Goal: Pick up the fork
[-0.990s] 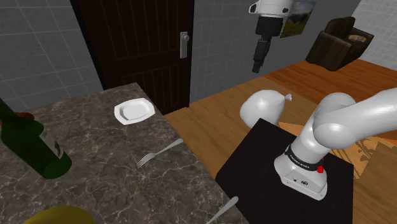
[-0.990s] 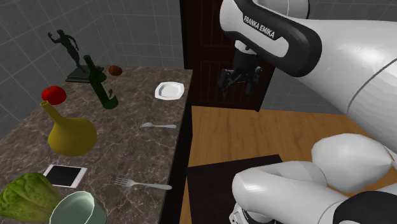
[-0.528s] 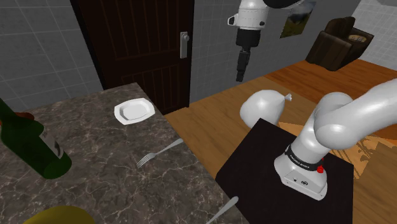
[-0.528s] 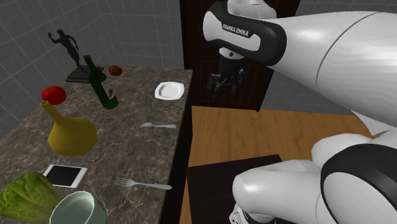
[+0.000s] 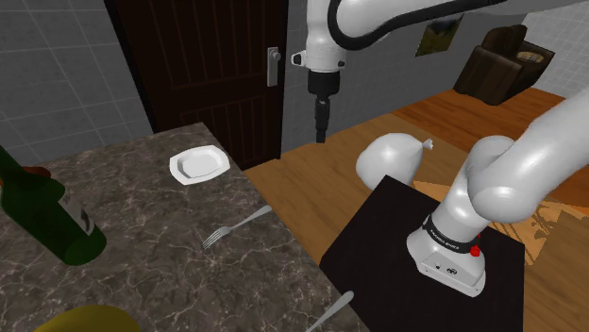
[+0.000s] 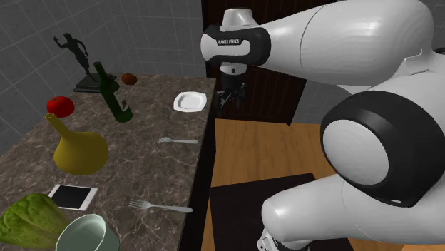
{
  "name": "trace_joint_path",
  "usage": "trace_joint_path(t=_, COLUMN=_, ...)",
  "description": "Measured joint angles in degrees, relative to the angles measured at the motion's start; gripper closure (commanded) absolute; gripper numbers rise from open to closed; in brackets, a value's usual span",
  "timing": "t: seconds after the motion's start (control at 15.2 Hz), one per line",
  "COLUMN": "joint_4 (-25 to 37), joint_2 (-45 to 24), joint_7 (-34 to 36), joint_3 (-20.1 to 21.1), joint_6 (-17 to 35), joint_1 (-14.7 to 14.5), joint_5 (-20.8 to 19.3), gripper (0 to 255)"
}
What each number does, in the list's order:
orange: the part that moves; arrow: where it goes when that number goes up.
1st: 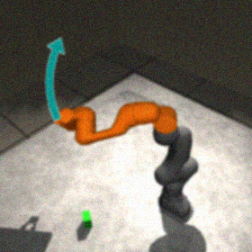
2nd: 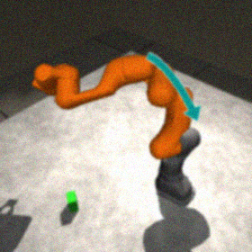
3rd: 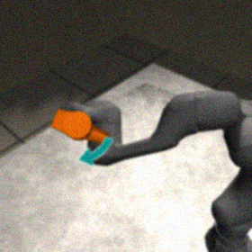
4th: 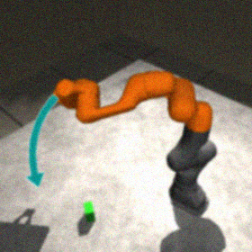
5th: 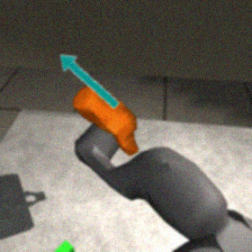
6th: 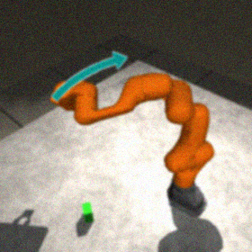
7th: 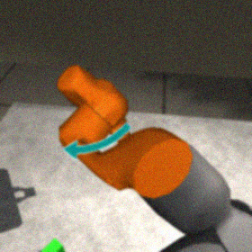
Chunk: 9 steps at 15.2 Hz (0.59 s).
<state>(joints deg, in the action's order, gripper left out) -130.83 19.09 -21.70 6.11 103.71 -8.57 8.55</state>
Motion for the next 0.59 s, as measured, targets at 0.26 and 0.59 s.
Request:
trace_joint_path(t=0.26, joint_4=3.3, joint_2=-7.7, joint_7=-3.3, joint_3=1.8, joint_6=3.7, joint_1=-1.9, joint_5=-0.3, gripper=0)
trace_joint_path(t=0.59, joint_4=8.9, joint_2=-17.9, joint_7=-6.4, joint_3=4.4, joint_6=7.5, joint_1=-4.4, joint_5=-1.5, gripper=0)
